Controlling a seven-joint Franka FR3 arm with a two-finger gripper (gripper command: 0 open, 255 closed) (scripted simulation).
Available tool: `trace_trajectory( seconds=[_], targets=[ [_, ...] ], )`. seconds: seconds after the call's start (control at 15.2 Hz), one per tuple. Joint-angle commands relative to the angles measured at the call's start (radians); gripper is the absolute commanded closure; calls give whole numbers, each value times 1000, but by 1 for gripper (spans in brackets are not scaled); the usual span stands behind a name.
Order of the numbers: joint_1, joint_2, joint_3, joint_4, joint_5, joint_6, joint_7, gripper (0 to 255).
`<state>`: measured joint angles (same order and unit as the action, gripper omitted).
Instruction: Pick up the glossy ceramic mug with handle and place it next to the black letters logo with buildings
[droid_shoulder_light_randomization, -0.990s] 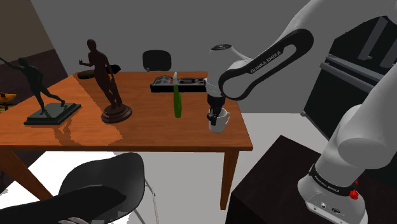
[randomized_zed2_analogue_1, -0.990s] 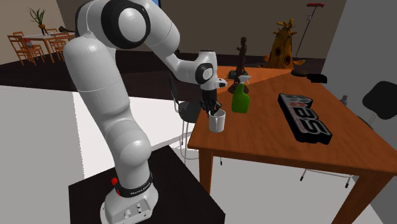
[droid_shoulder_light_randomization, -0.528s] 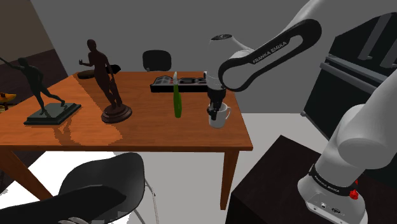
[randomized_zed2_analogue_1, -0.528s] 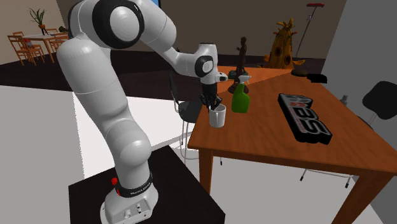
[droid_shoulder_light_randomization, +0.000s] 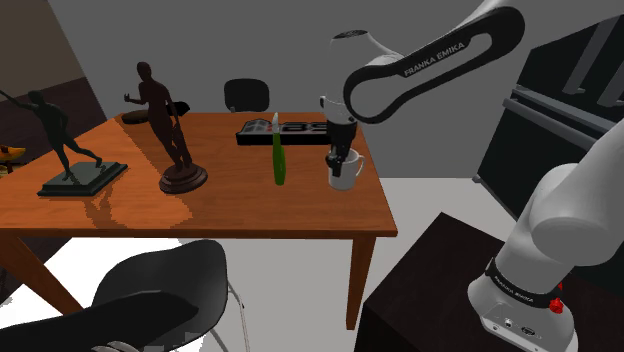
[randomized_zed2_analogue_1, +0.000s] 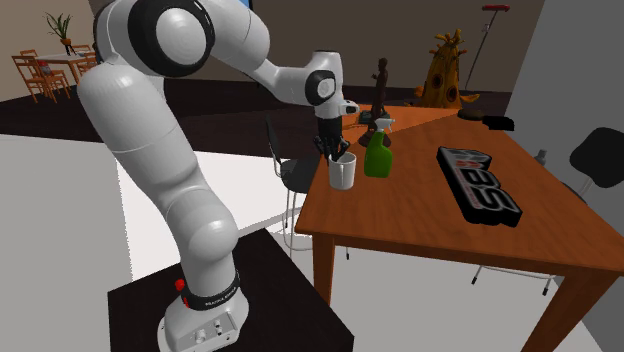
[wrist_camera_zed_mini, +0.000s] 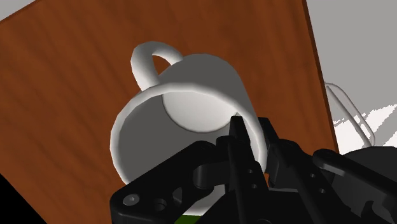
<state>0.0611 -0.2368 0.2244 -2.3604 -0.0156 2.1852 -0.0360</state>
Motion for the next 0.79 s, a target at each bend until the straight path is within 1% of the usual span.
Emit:
trace_trajectory(
  seconds=[0.0, 0.73],
  targets=[
    [0, -13, -2, 15, 3, -27, -5, 255],
    [1, -58, -11, 123, 13, -180, -20, 255]
  ],
)
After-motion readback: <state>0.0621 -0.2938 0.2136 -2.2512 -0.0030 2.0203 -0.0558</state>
